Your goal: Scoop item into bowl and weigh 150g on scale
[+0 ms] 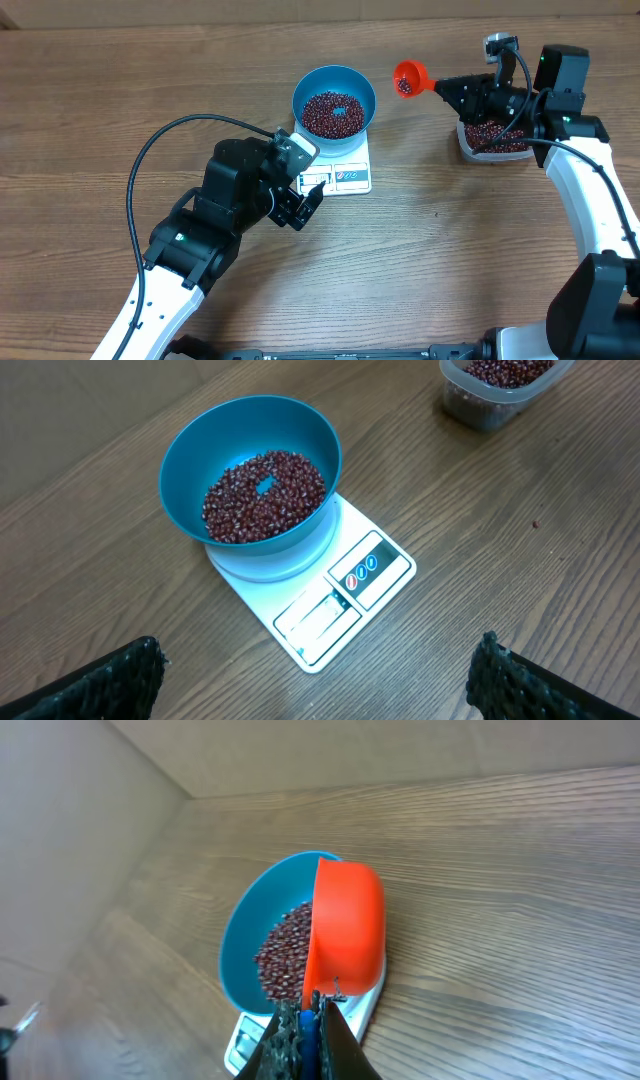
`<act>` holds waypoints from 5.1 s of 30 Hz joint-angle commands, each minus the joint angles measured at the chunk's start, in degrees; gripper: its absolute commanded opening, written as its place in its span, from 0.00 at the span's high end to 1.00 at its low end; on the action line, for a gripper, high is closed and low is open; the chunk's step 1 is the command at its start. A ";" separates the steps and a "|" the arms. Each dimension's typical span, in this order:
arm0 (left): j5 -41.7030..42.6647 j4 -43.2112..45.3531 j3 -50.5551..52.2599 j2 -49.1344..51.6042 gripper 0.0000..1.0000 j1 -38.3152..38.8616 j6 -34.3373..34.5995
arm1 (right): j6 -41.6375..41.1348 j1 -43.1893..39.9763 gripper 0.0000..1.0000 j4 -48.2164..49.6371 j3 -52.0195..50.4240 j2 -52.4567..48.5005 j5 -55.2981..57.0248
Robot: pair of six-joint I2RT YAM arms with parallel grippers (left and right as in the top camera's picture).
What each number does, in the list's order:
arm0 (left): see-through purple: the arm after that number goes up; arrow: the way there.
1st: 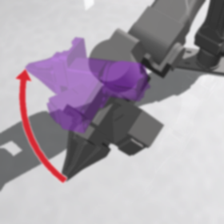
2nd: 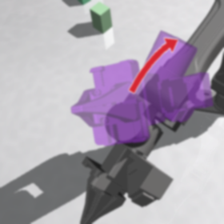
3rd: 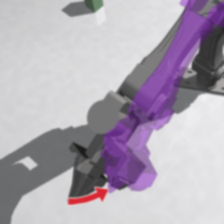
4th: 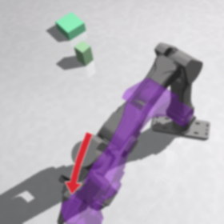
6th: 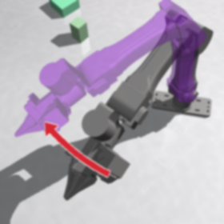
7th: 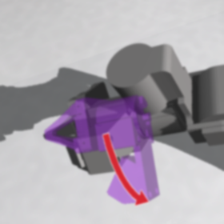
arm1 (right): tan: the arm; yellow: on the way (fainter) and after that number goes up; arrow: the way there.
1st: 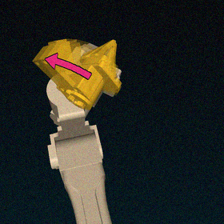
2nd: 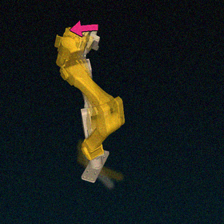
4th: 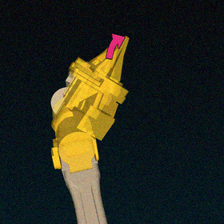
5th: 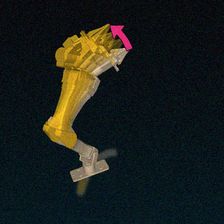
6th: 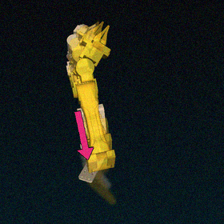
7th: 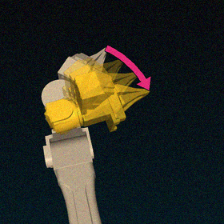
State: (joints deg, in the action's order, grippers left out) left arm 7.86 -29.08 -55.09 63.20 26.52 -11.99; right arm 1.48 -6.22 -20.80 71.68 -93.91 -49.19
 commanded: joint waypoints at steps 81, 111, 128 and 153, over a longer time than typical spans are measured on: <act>-0.42 0.13 0.09 -0.20 0.00 -0.26 0.85 | 4.92 18.10 0.92 4.90 0.76 0.55 20.85; -0.42 0.13 0.09 -0.20 0.00 -0.26 0.85 | 10.78 18.84 0.96 4.26 0.76 0.55 19.32; -0.42 0.13 0.09 -0.20 0.00 -0.26 0.85 | 15.10 19.91 0.96 3.45 0.76 0.55 18.23; -0.42 0.13 0.09 -0.20 0.00 -0.26 0.85 | 8.39 20.02 0.96 2.97 0.76 0.55 20.61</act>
State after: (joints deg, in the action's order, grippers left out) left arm 7.86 -29.08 -55.09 63.20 26.52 -11.99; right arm 13.26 13.61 -18.02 71.68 -93.91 -28.88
